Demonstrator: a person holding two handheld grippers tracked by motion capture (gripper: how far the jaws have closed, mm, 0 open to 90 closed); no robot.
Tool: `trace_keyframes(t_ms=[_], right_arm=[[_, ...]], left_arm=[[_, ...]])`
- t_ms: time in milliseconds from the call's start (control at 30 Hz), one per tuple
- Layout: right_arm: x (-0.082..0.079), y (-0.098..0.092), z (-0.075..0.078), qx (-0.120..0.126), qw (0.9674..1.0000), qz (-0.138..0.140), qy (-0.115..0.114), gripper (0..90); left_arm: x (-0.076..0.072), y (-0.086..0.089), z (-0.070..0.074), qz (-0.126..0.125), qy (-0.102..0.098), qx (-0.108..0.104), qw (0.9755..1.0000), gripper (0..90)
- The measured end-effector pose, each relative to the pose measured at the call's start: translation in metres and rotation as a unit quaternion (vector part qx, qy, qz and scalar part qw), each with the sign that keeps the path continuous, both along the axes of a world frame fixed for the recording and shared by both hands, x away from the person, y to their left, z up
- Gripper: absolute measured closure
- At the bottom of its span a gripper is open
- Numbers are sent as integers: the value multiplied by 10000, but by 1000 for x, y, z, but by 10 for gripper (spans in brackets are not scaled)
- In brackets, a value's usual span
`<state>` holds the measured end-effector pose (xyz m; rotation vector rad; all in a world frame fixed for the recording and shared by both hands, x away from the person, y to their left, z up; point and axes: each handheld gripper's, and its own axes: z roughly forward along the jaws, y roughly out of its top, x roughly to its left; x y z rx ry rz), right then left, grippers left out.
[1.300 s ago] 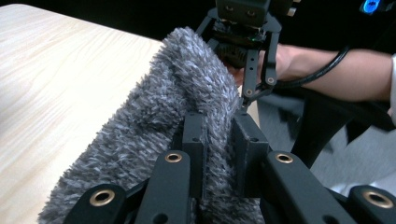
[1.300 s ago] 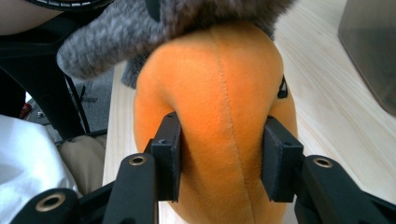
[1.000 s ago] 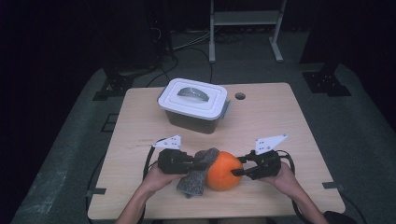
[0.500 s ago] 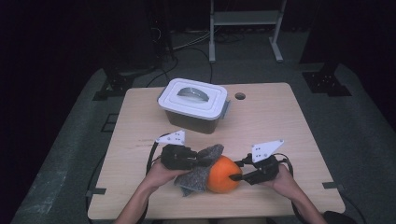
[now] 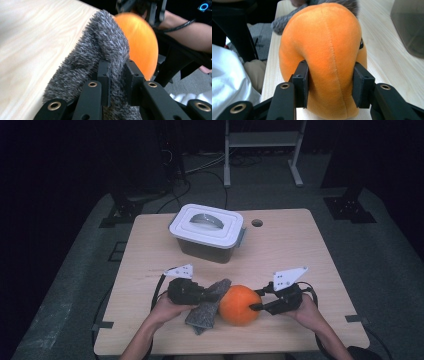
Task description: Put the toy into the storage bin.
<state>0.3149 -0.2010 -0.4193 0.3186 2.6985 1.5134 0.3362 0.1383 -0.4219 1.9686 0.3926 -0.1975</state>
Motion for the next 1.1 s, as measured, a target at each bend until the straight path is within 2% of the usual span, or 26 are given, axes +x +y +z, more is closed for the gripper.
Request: trace_keyframes(t_ms=[133, 267, 333, 400, 467, 533, 567, 667, 833, 1000, 1033, 1100], right_arm=[[3, 0, 0, 59, 9999, -73, 67, 541], [3, 3, -1, 114, 9998, -132, 108, 540], [3, 6, -1, 148, 9996, -199, 140, 528], [2, 8, 0, 116, 9994, -276, 159, 490], [2, 7, 1, 84, 9992, -338, 197, 388], [3, 3, 1, 137, 9989, -325, 304, 310], [3, 2, 1, 130, 9989, -313, 325, 306], [-1, 4, 1, -36, 9991, -384, 173, 335], [-10, 16, 7, -233, 9982, -520, -202, 460], [-24, 38, 12, -463, 9960, -303, -706, 541], [-24, 39, 12, -489, 9957, -292, -735, 547], [-22, 35, 12, -453, 9964, -288, -662, 561]], left_arm=[[-5, -1, 5, -138, -85, -96, 9998, 770], [-12, -17, 25, -436, -316, -276, 9982, 769], [-16, -29, 34, -567, -479, -236, 9970, 766], [-17, -37, 38, -589, -611, -44, 9964, 766], [-14, -37, 37, -565, -551, -14, 9969, 768], [-12, -33, 34, -480, -457, -78, 9978, 768], [-11, -30, 32, -451, -418, -140, 9980, 768], [-10, -28, 31, -427, -416, -146, 9981, 768], [-13, -37, 41, -410, -651, 30, 9970, 769], [-19, -50, 55, -570, -889, 140, 9943, 769], [-18, -51, 55, -560, -940, 206, 9938, 769], [-16, -47, 53, -497, -887, 158, 9947, 769]])
